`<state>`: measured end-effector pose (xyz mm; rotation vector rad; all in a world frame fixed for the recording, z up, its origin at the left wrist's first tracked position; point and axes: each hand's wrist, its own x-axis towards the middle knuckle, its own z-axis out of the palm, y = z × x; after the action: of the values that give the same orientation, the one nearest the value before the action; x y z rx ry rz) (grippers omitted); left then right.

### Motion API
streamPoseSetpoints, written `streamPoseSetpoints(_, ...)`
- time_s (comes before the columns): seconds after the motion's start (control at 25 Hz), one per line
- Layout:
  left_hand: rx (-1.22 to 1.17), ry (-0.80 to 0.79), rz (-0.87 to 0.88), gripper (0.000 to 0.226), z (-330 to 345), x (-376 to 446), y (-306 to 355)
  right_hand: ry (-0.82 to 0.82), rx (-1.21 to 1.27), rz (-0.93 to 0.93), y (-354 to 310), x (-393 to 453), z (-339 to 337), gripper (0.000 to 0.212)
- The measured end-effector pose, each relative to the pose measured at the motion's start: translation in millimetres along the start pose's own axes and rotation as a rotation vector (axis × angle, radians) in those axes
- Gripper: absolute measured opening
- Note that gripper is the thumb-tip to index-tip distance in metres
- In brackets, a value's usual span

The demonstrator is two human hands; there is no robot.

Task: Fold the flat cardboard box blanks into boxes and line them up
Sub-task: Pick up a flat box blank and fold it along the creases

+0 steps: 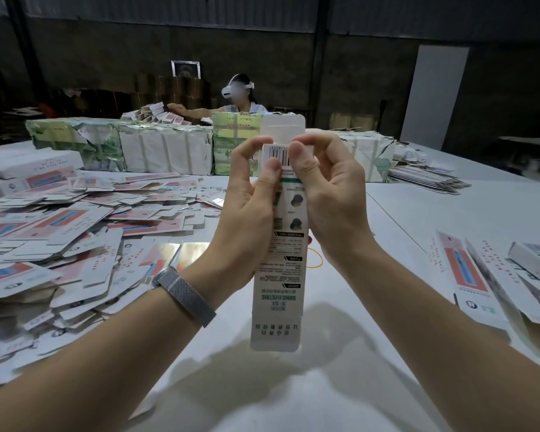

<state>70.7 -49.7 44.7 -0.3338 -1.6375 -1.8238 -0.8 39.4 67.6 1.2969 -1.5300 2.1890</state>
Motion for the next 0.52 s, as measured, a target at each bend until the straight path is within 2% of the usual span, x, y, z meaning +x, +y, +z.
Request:
streamPoseSetpoints(0.4, 0.103, 0.015, 0.049, 0.012, 3.2, -1.3, 5.5, -0.072, 0.051, 0.068, -1.7, -1.3, -2.9, 0.009)
streamPoseSetpoints(0.52, 0.104, -0.005, 0.056, 0.012, 2.2, -1.0, 6.3, -0.074, 0.039, 0.098, -3.5, -1.6, -3.4, 0.018)
